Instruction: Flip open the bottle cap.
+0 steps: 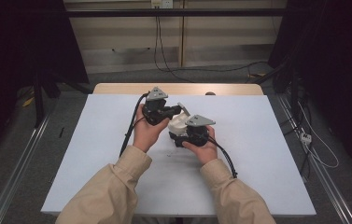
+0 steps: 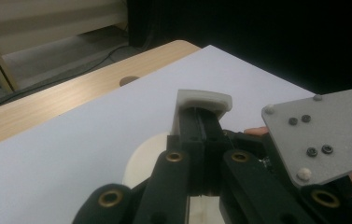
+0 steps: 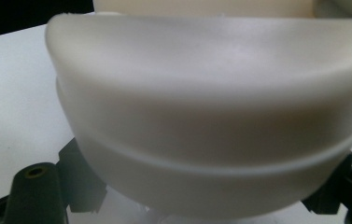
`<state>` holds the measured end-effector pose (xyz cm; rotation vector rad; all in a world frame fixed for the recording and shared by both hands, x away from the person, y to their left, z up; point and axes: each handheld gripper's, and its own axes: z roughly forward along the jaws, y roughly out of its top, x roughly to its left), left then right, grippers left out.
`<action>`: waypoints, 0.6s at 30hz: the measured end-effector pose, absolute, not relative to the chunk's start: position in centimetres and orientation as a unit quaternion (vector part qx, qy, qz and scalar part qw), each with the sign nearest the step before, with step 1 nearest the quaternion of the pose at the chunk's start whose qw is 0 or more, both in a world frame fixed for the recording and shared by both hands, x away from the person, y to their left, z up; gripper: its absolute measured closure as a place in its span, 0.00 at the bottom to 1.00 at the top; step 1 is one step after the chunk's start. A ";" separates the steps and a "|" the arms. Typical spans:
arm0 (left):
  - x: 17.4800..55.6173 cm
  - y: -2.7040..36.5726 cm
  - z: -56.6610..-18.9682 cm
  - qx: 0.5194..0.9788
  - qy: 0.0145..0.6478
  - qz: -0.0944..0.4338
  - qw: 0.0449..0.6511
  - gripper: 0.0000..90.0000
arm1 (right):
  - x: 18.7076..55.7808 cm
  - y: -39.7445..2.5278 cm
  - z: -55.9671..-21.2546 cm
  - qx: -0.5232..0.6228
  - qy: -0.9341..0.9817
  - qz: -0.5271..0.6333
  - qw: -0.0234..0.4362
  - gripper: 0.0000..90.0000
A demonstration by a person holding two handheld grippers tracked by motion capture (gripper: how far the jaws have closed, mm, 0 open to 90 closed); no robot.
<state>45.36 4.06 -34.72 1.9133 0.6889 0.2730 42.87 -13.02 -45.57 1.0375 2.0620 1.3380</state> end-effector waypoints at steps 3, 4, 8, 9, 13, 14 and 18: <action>45.6 3.9 -34.8 0.796 0.289 0.111 0.520 1.00 | 42.9 -13.0 -45.6 0.378 0.751 0.488 0.234 0.21; 45.7 3.8 -34.8 0.797 0.288 0.111 0.519 1.00 | 42.9 -13.0 -45.6 0.378 0.751 0.489 0.234 0.21; 45.8 3.6 -34.5 0.799 0.285 0.113 0.517 1.00 | 42.9 -13.0 -45.6 0.378 0.751 0.489 0.234 0.21; 45.9 3.6 -34.5 0.801 0.284 0.113 0.515 1.00 | 42.9 -13.0 -45.6 0.378 0.751 0.489 0.234 0.21; 46.0 3.3 -34.3 0.800 0.285 0.110 0.516 1.00 | 42.9 -13.0 -45.6 0.377 0.751 0.488 0.234 0.21; 46.0 3.2 -34.3 0.799 0.286 0.111 0.517 1.00 | 42.9 -13.1 -45.6 0.377 0.751 0.489 0.234 0.21; 46.2 3.0 -34.3 0.799 0.284 0.108 0.519 1.00 | 42.9 -13.0 -45.6 0.377 0.751 0.489 0.235 0.21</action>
